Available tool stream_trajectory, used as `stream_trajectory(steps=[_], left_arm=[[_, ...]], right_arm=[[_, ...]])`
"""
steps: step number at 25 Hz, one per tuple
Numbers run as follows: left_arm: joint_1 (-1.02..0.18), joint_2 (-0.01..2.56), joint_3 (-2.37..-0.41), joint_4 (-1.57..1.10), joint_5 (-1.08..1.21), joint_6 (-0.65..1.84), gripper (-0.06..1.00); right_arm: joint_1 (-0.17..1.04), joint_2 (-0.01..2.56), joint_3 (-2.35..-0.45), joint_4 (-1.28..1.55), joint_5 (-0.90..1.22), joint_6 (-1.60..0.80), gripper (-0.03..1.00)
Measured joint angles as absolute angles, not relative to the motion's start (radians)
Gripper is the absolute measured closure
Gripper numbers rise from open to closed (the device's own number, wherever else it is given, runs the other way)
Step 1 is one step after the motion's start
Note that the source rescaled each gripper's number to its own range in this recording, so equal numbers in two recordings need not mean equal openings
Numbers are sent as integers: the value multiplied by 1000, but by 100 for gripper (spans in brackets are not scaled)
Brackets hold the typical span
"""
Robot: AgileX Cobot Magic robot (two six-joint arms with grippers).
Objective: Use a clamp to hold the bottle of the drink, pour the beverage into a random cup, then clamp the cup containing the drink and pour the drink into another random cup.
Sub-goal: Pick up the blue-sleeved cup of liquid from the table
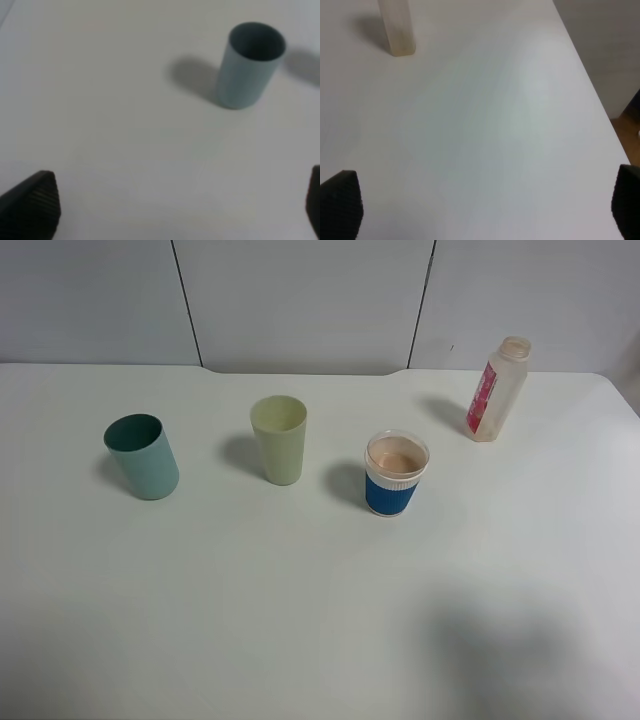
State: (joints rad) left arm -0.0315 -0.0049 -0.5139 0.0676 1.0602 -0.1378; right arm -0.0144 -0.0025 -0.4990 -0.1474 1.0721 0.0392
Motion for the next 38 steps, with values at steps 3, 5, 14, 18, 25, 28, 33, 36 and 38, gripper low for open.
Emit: stream_trajectory(steps=[3, 5, 14, 18, 25, 28, 33, 36, 38], left_arm=[[-31, -5, -514, 63, 1059, -130, -6], [-31, -5, -525, 0, 990, -97, -6], [-31, 184, -537, -215, 763, -46, -6], [-31, 428, -537, -451, 726, 182, -6], [-128, 608, -537, -561, 704, 349, -6], [-226, 635, -537, -518, 647, 340, -6], [-384, 675, -537, -414, 555, 260, -6], [-489, 730, -537, -335, 474, 174, -6], [-580, 810, -537, -289, 389, 111, -6]], right_arm=[[-14, -3, -499, -147, 1072, 39, -3], [-14, -3, -499, -147, 1072, 39, -3], [-14, -3, -499, -147, 1072, 39, -3], [-14, -3, -499, -147, 1072, 39, -3], [-14, -3, -499, -147, 1072, 39, -3], [-14, -3, -499, -147, 1072, 39, -3], [-14, -3, -499, -147, 1072, 39, -3], [-14, -3, -499, -147, 1072, 39, -3], [-14, -3, -499, -147, 1072, 39, -3]])
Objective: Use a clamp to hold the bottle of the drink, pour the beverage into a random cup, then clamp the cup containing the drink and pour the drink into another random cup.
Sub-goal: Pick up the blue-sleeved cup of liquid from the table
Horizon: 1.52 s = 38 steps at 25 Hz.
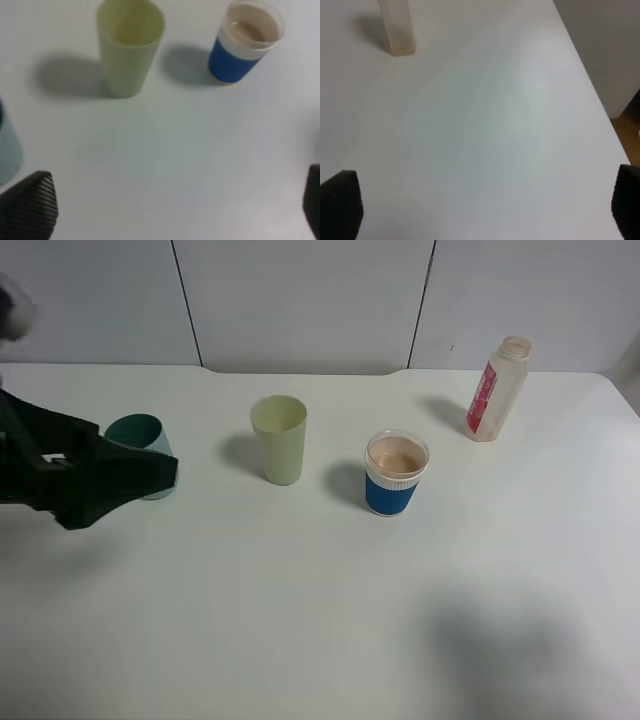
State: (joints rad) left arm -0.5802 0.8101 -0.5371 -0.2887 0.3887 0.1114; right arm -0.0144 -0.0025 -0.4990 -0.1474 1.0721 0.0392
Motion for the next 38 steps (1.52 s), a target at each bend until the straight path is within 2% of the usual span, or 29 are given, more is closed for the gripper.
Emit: stream_trajectory(steps=[4, 8, 19, 22, 28, 31, 38], left_arm=[[-628, 881, -537, -275, 331, 88, -6], [-700, 1027, -537, -270, 177, 82, -6], [-749, 1188, -537, -245, 15, 82, -6], [-796, 1279, -537, -214, -130, 82, -6], [-812, 1340, -537, -209, -199, 82, -6], [-815, 1448, -537, -109, -307, 82, -6], [-815, 1525, -537, -68, -462, 78, -6]], right_arm=[[-14, -3, -499, -147, 1072, 39, -3], [-14, -3, -499, -147, 1072, 39, -3], [-14, -3, -499, -147, 1072, 39, -3], [-14, -3, -499, -147, 1072, 39, -3], [-14, -3, -499, -147, 1072, 39, -3], [-14, -3, -499, -147, 1072, 39, -3], [-14, -3, -499, -147, 1072, 39, -3]])
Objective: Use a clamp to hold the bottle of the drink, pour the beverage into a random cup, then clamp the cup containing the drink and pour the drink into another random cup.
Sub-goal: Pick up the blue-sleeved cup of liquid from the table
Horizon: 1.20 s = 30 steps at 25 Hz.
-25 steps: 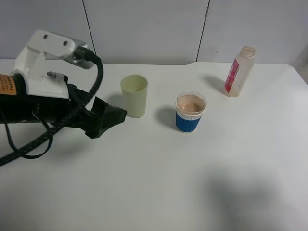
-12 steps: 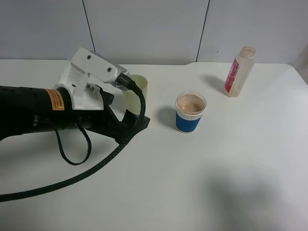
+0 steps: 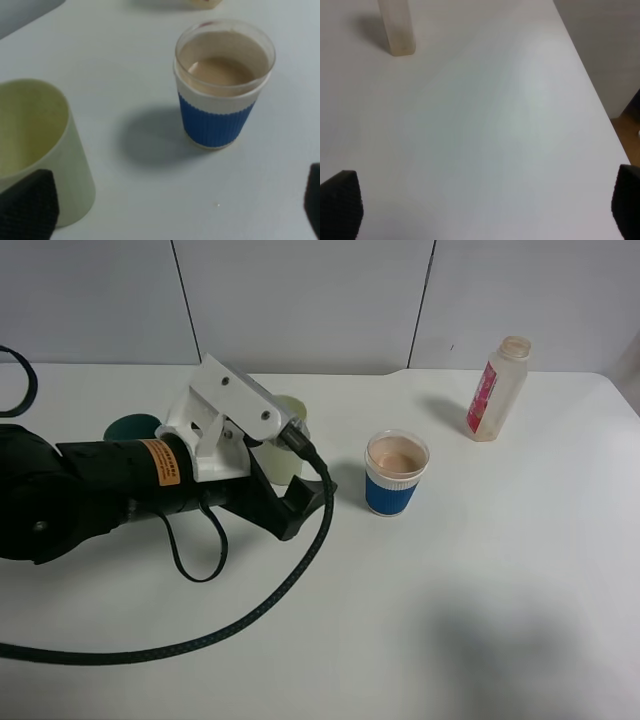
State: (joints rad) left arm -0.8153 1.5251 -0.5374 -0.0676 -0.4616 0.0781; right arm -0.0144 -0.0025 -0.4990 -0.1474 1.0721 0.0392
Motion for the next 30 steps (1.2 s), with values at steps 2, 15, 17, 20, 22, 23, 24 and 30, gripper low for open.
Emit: stream_trajectory(steps=[2, 15, 17, 20, 22, 23, 24, 30], left_arm=[[-815, 1568, -538, -62, -523, 77, -6], [-815, 1740, -540, 84, -803, -57, -6], [-815, 1745, -540, 87, -816, -60, -6], [-815, 1798, -540, 92, -881, -74, -6], [-815, 1838, -541, 95, -930, -75, -6], [-815, 1865, -541, 96, -977, -75, -6], [-815, 1865, -541, 96, -977, -75, -6], [-815, 1937, -542, 99, -1121, -75, -6]], right_arm=[[-14, -3, -499, -147, 1072, 39, -3], [-14, -3, -499, -147, 1072, 39, -3], [-14, -3, -499, -147, 1072, 39, -3], [-14, -3, -499, -147, 1072, 39, -3], [-14, -3, -499, -147, 1072, 39, -3], [-14, -3, -499, -147, 1072, 39, -3], [-14, -3, -499, -147, 1072, 39, -3], [-14, -3, -499, -147, 1072, 39, -3]])
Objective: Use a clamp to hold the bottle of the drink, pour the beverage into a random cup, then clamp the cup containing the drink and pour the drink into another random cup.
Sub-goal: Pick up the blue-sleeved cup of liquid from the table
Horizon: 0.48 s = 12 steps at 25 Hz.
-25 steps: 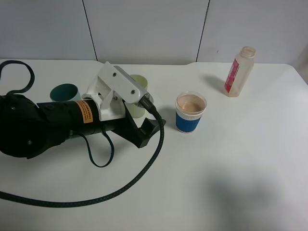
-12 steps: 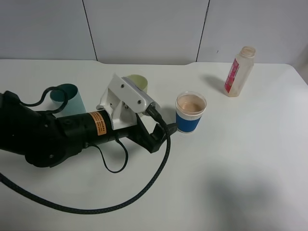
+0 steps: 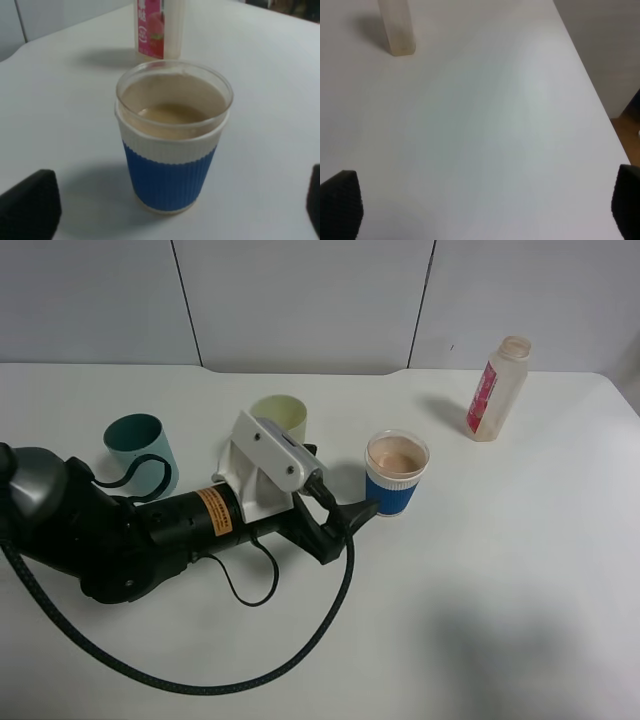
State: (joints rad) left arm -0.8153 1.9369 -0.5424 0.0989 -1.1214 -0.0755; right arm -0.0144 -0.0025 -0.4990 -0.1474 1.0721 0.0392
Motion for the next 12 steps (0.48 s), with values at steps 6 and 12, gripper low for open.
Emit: stream_trajectory(steps=[6, 12], left_arm=[[-815, 2006, -543, 112, -1199, -74, -6], [-815, 2066, -542, 115, -1205, -36, -6]], right_arm=[[-14, -3, -499, -147, 1072, 39, -3], [-14, -3, -499, -147, 1072, 39, -3]])
